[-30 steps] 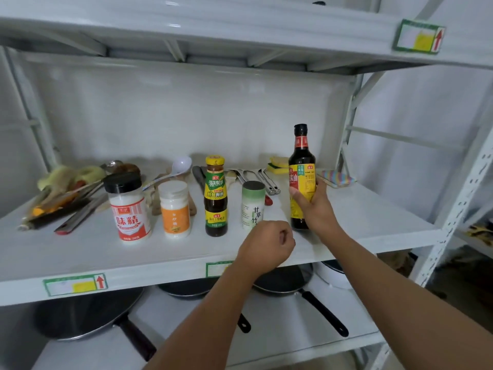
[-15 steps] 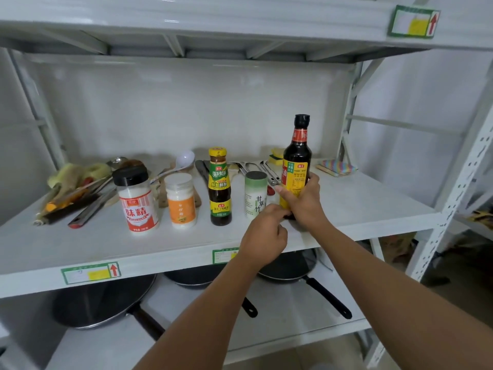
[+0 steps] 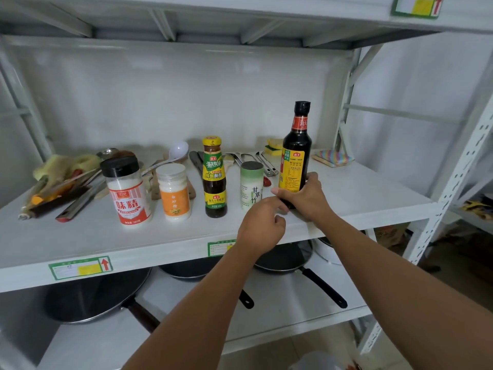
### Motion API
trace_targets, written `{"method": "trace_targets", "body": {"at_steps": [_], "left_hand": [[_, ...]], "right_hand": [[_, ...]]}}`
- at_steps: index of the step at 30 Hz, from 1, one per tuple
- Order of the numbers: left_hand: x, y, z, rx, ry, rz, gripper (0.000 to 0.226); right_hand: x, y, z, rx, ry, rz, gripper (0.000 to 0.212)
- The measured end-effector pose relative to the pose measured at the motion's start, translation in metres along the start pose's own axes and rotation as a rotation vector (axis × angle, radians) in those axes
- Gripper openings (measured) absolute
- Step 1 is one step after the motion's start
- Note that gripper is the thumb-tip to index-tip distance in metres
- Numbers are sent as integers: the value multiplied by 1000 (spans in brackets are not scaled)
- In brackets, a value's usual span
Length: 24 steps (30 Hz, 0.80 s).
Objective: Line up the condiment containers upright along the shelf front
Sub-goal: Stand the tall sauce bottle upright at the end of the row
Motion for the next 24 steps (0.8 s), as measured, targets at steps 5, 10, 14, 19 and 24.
{"method": "trace_targets", "body": {"at_steps": [5, 10, 14, 19, 24], "left_hand": [[3, -1, 1, 16, -58, 15, 23], [7, 2, 3, 36, -106, 21, 22], [10, 4, 2, 43, -124, 17, 23], [11, 5, 3, 46, -148, 18, 24], [7, 1, 4, 35, -132, 29, 25]], "right_hand": [[-7, -3, 1, 125, 56, -46, 90], [-6, -7, 6, 91, 57, -55, 84], [-6, -9, 9, 96, 43, -57, 84], [-5, -7, 9, 118, 31, -40, 82], [-4, -7, 9, 109, 17, -39, 76]]}}
Point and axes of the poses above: each hand's wrist, its own z-axis away from the middle knuckle, its own y-axis out of the palm, x = y × z, the point moved 9 cm from there along -z, towards the middle knuckle, and after that the axes turned 1 degree about y, right-handed, at the moved point
